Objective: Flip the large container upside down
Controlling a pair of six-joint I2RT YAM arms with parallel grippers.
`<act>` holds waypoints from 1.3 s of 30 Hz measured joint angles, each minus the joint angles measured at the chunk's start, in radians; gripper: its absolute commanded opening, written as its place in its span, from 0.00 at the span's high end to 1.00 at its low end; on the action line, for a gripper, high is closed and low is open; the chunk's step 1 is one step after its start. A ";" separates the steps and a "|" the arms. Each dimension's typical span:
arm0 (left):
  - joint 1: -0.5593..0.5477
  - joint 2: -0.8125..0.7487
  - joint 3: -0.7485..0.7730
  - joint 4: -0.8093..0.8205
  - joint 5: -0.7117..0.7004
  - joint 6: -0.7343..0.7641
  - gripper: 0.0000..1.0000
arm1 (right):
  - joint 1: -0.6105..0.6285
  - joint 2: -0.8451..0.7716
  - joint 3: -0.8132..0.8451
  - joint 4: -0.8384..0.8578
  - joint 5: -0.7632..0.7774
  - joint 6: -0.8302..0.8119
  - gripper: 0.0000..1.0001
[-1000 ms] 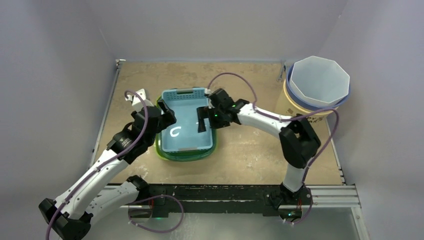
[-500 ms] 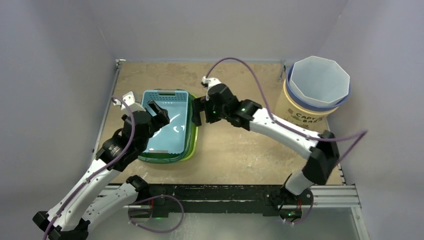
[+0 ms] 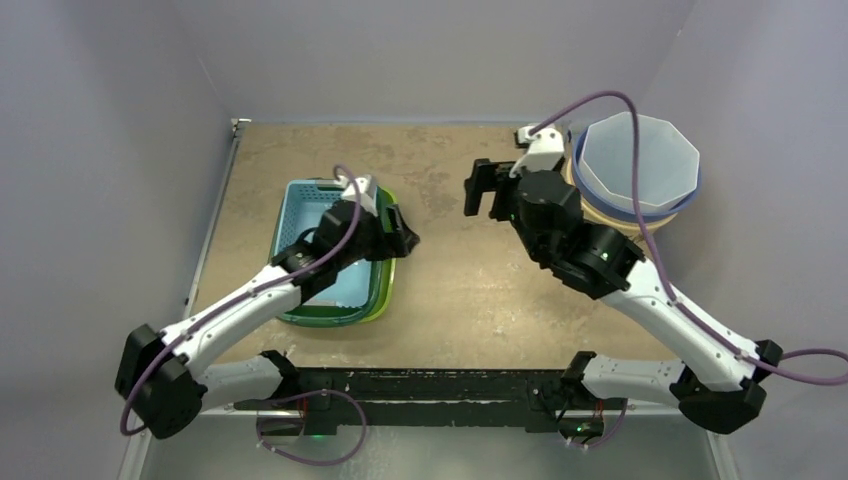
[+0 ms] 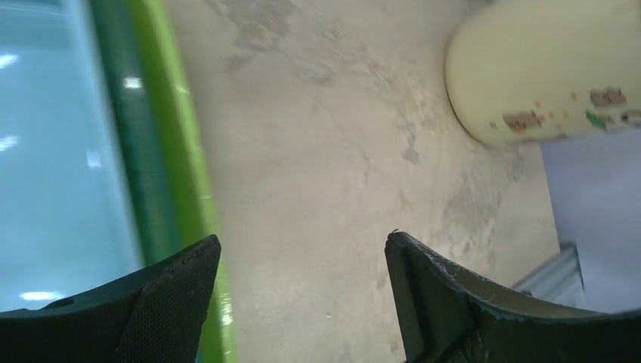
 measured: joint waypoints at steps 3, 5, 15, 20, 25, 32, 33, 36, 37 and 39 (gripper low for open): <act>-0.086 0.098 0.003 0.067 0.050 0.019 0.21 | 0.000 -0.043 0.000 0.010 0.146 -0.059 0.01; -0.146 0.161 0.018 0.085 0.063 0.030 0.21 | -0.002 -0.043 0.000 0.016 0.238 -0.105 0.01; -0.213 0.277 0.040 0.137 0.067 0.063 0.21 | -0.377 0.059 0.069 -0.085 0.338 -0.164 0.01; -0.213 0.330 0.084 0.134 0.057 0.090 0.21 | -0.481 0.048 0.121 -0.143 0.211 -0.129 0.01; -0.213 0.366 0.089 0.133 0.023 0.095 0.21 | -0.554 0.087 0.142 -0.196 0.063 -0.097 0.01; -0.213 0.471 0.089 0.100 -0.019 0.081 0.21 | -0.569 0.148 0.114 -0.235 -0.040 -0.096 0.01; -0.213 0.484 0.089 0.092 -0.028 0.074 0.21 | -0.570 0.148 0.114 -0.235 -0.047 -0.097 0.01; -0.211 0.497 0.089 0.100 -0.042 0.052 0.21 | -0.571 0.148 0.113 -0.234 -0.050 -0.100 0.01; -0.208 0.497 0.089 0.101 -0.046 0.041 0.21 | -0.571 0.148 0.113 -0.234 -0.050 -0.102 0.01; -0.196 0.497 0.089 0.106 -0.046 0.026 0.21 | -0.571 0.148 0.113 -0.233 -0.057 -0.105 0.01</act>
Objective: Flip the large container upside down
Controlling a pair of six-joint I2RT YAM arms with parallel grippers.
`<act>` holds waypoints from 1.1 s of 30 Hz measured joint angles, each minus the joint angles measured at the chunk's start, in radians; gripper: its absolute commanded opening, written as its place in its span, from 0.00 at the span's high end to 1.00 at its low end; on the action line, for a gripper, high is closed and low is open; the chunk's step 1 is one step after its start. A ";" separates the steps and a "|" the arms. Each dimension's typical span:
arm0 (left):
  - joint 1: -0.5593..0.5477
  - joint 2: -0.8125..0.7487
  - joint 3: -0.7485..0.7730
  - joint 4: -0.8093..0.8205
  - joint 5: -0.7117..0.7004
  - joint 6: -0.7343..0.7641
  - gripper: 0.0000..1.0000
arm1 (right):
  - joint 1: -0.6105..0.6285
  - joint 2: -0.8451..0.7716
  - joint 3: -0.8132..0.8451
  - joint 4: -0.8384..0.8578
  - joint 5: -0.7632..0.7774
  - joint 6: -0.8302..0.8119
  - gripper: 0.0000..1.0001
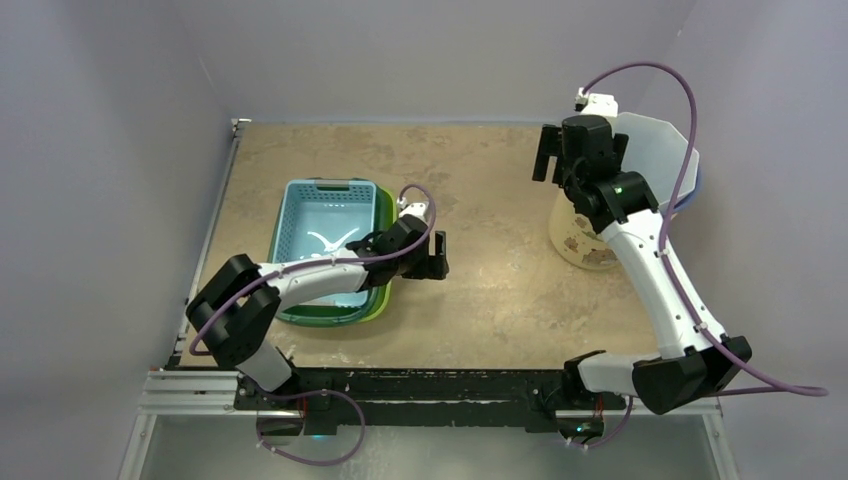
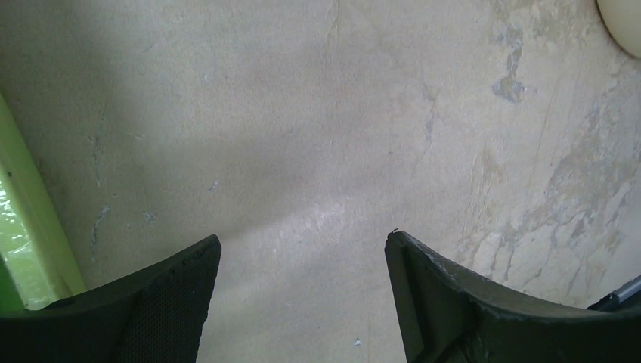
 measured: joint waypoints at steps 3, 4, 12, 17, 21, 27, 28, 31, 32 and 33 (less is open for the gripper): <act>0.027 0.000 -0.006 0.008 -0.001 -0.020 0.21 | -0.001 0.001 0.000 0.002 -0.008 -0.005 0.08; 0.042 0.000 -0.014 0.012 -0.002 -0.027 0.21 | -0.002 0.002 0.000 0.002 -0.007 -0.006 0.09; 0.172 -0.009 -0.103 -0.041 -0.034 -0.036 0.21 | -0.027 0.034 -0.027 0.070 0.047 0.016 0.09; 0.188 -0.042 -0.127 -0.053 -0.032 -0.034 0.21 | -0.063 0.056 -0.028 0.090 0.050 0.018 0.13; 0.188 -0.071 -0.146 -0.043 -0.011 -0.032 0.21 | -0.101 0.088 -0.026 0.092 -0.018 0.017 0.36; 0.188 -0.106 -0.160 -0.030 0.031 -0.016 0.22 | -0.112 0.114 -0.012 0.122 -0.146 0.010 0.68; 0.187 -0.116 -0.162 -0.029 0.035 -0.014 0.22 | -0.112 0.114 -0.012 0.124 -0.164 0.008 0.74; 0.188 -0.148 -0.162 -0.026 0.040 -0.010 0.22 | -0.114 0.114 -0.012 0.124 -0.208 0.010 0.89; 0.188 -0.158 -0.162 -0.026 0.040 -0.010 0.22 | -0.114 0.113 -0.012 0.125 -0.219 0.007 0.93; 0.188 -0.165 -0.162 -0.026 0.040 -0.009 0.22 | -0.115 0.113 -0.012 0.126 -0.221 0.001 0.97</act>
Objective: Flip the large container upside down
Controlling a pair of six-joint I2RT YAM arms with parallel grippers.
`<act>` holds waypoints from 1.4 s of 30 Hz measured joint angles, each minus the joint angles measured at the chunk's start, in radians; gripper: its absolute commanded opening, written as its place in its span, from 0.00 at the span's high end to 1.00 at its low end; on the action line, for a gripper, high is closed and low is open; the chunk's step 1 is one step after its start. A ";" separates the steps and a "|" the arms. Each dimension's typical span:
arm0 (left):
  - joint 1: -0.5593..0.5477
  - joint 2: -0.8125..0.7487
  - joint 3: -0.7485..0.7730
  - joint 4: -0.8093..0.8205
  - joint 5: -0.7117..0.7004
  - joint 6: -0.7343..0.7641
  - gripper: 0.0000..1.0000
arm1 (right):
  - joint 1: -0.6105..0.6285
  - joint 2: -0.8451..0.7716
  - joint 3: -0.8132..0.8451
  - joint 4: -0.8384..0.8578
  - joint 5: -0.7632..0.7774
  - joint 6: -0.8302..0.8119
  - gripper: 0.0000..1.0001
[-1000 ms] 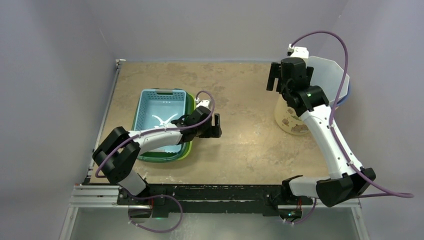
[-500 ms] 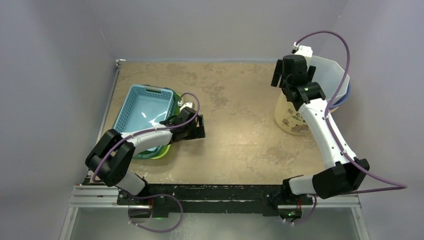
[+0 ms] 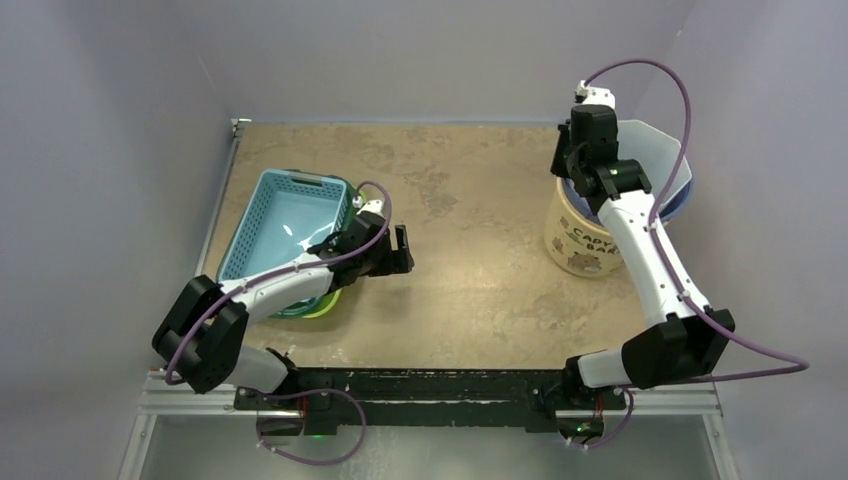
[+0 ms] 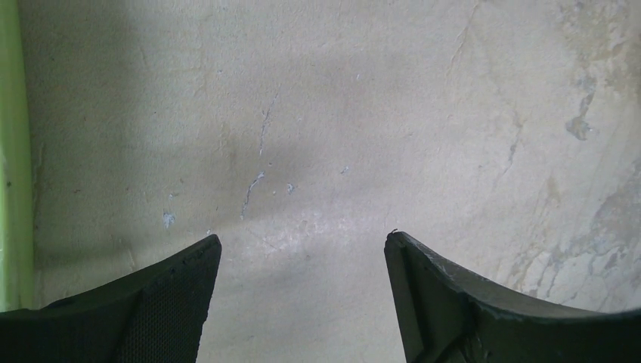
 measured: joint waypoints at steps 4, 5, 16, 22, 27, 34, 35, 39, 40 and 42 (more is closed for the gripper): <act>0.000 -0.033 0.004 -0.011 0.000 0.002 0.22 | -0.013 -0.015 0.001 -0.006 -0.091 -0.028 0.99; 0.000 -0.040 0.008 -0.019 -0.002 0.003 0.22 | -0.011 -0.018 0.001 -0.007 -0.132 -0.037 0.99; 0.000 -0.187 0.118 -0.238 -0.253 -0.003 0.21 | 0.368 0.034 0.057 -0.010 -0.361 -0.074 0.95; 0.000 -0.354 0.131 -0.393 -0.479 -0.066 0.20 | 0.536 0.132 0.150 -0.003 -0.420 -0.085 0.84; 0.000 -0.460 0.131 -0.451 -0.553 -0.079 0.19 | 0.569 0.175 0.195 -0.004 -0.492 -0.074 0.54; 0.000 -0.510 0.151 -0.461 -0.563 -0.036 0.14 | 0.569 0.130 0.227 -0.009 -0.533 -0.074 0.36; 0.000 -0.503 0.164 -0.462 -0.559 -0.026 0.13 | 0.569 0.111 0.231 -0.012 -0.509 -0.078 0.36; 0.000 -0.455 0.240 -0.451 -0.518 0.024 0.06 | 0.572 0.027 0.231 -0.013 -0.322 -0.088 0.32; 0.000 -0.442 0.261 -0.441 -0.505 0.038 0.06 | 0.571 0.008 0.231 -0.012 -0.258 -0.088 0.32; 0.000 -0.414 0.310 -0.428 -0.471 0.065 0.06 | 0.571 -0.020 0.231 -0.010 -0.124 -0.086 0.32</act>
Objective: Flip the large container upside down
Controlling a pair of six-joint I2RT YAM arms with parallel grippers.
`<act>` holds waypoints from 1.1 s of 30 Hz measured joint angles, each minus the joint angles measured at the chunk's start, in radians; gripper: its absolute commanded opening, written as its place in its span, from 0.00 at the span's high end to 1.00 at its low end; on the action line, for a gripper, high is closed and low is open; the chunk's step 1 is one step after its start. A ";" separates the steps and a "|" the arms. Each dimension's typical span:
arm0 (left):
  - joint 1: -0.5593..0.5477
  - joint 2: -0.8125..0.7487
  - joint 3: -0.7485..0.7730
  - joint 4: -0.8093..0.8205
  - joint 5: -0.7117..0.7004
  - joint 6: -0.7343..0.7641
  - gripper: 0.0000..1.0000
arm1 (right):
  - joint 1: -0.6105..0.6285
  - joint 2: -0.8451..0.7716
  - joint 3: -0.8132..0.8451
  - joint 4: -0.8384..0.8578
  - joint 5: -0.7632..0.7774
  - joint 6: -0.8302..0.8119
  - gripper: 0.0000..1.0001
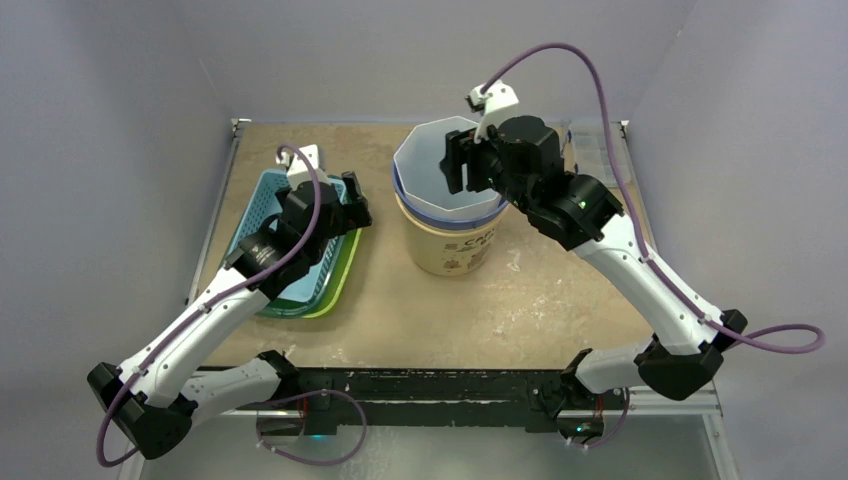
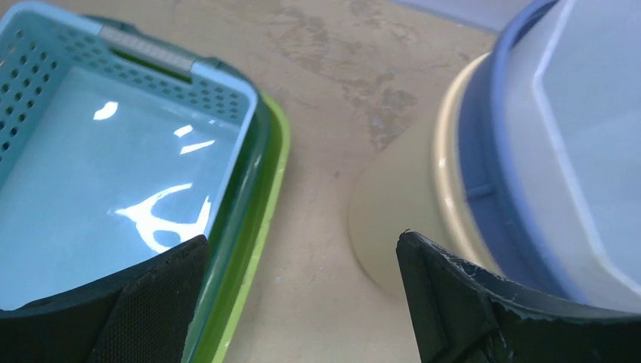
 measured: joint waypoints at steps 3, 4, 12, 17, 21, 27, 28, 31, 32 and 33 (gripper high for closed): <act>0.000 0.054 0.092 0.019 0.041 0.038 0.07 | -0.013 -0.034 -0.019 0.007 0.205 0.012 0.35; 0.000 0.075 0.127 0.024 0.052 0.049 0.08 | -0.031 -0.042 -0.030 0.006 0.251 0.024 0.35; 0.000 0.276 0.394 0.004 0.128 0.132 0.13 | -0.245 -0.057 -0.184 0.011 0.245 0.142 0.47; 0.000 0.332 0.422 -0.029 0.190 0.150 0.13 | -0.235 -0.025 -0.201 0.020 0.156 0.188 0.54; 0.000 0.335 0.423 -0.043 0.218 0.155 0.13 | -0.235 -0.011 -0.196 0.016 0.159 0.203 0.66; 0.010 0.339 0.457 -0.061 0.227 0.147 0.13 | -0.240 0.048 -0.113 -0.056 0.180 0.204 0.96; 0.017 0.342 0.471 -0.072 0.227 0.140 0.13 | -0.241 0.074 -0.082 -0.072 0.187 0.206 0.99; 0.031 0.356 0.525 -0.106 0.230 0.124 0.13 | -0.243 0.148 -0.006 -0.124 0.191 0.209 1.00; 0.034 0.360 0.542 -0.113 0.232 0.117 0.13 | -0.243 0.166 0.018 -0.137 0.183 0.212 1.00; 0.036 0.360 0.552 -0.117 0.234 0.111 0.13 | -0.242 0.179 0.039 -0.152 0.180 0.213 1.00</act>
